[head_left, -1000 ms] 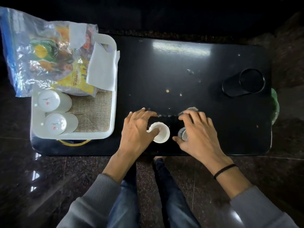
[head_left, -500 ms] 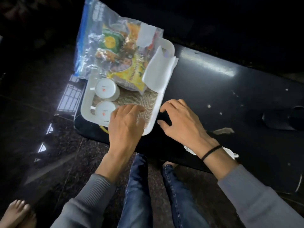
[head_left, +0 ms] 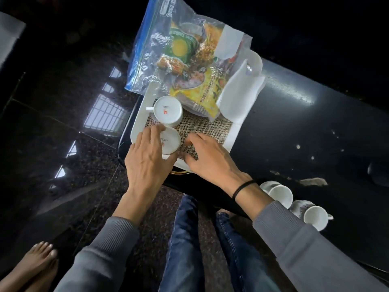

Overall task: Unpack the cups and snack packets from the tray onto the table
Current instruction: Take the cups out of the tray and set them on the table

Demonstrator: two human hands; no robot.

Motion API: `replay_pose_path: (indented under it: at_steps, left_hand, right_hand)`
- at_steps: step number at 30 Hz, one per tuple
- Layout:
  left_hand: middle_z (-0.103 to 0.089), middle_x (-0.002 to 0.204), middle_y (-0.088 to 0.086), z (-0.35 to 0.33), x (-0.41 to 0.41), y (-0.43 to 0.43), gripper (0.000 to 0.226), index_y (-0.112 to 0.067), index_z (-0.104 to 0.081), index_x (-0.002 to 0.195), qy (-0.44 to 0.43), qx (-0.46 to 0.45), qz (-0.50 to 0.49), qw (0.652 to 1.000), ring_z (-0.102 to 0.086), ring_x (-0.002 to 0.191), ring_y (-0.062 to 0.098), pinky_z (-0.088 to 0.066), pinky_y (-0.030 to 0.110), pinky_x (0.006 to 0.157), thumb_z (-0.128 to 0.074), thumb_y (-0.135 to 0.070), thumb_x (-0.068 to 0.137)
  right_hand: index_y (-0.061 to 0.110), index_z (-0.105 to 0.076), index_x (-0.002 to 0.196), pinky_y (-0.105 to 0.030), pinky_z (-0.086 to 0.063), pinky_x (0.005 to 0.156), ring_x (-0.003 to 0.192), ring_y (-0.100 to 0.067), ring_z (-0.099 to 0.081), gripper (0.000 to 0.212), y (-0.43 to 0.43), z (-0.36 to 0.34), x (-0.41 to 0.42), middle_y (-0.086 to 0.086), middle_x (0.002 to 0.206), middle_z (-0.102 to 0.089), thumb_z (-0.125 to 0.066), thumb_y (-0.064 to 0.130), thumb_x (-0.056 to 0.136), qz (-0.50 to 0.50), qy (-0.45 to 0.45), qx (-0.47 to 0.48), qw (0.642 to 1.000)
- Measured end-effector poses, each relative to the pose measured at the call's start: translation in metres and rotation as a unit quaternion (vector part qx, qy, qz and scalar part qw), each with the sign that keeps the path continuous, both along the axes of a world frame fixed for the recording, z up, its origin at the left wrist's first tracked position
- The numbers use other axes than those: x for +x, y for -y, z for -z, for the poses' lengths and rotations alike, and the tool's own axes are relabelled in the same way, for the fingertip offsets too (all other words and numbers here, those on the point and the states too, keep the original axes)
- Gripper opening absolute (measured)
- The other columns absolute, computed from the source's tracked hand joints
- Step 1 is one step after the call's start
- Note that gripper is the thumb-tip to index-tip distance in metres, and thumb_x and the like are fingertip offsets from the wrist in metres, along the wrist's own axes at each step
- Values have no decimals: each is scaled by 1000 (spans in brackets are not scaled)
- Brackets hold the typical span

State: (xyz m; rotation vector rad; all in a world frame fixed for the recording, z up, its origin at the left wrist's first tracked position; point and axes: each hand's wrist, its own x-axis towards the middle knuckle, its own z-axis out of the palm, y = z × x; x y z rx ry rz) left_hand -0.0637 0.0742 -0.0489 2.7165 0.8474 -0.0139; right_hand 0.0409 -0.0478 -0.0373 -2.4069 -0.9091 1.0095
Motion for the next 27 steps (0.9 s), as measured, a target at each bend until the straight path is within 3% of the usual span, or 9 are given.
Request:
replay_pose_path:
  at_steps: [4,8,11,16,20,24,27]
  left_hand:
    - [-69,101,3,2,-3,2,60,-13,-58,115,32,8,10,999,-68,82,26,-53,34,62,-87,-45,74]
    - [-68,104,1,-7,-3,11,57,-14,-57,116,49,-4,32,998,-66,86,23,-53,34,65,-81,-49,79]
    - [-68,109,-1,-20,5,21,60,-16,-55,119,61,-51,12,997,-66,92,21,-51,32,67,-80,-54,79]
    - [-65,108,-5,-40,33,42,64,-18,-56,118,80,-152,39,984,-61,95,16,-52,32,74,-77,-60,74]
    - [-69,104,-14,-45,61,68,59,-28,-59,109,72,-287,-7,955,-65,93,6,-55,26,81,-83,-59,65]
    - [-71,102,-18,-38,85,95,53,-33,-61,108,34,-374,-12,927,-66,94,-5,-53,13,78,-84,-60,68]
    - [-75,100,-12,-32,101,113,48,-29,-68,105,0,-481,-46,876,-70,93,-1,-59,27,87,-77,-65,76]
  right_hand:
    - [20,-61,113,-32,-44,74,108,-17,-57,24,7,1,-3,5,116,-64,-64,36,96,48,-21,13,999]
    - [24,-61,113,-41,-55,86,108,-16,-61,22,24,-4,1,9,117,-66,-66,34,94,94,-36,33,994]
    - [25,-56,122,-41,-57,89,112,-12,-60,40,40,-9,9,11,127,-63,-75,34,88,116,-63,64,989]
    - [33,-46,136,-21,-42,85,110,-1,-48,75,73,-17,17,12,137,-55,-86,44,74,147,-81,113,979]
    - [37,-47,133,-18,-50,84,111,-5,-59,74,104,-22,29,10,128,-61,-85,50,70,212,-73,128,966]
    - [36,-58,120,-8,-53,74,98,7,-66,65,142,-26,41,19,111,-70,-88,55,66,290,-122,144,938]
    - [40,-61,114,-13,-55,74,95,8,-68,65,171,-23,50,20,107,-72,-85,68,61,348,-157,113,917]
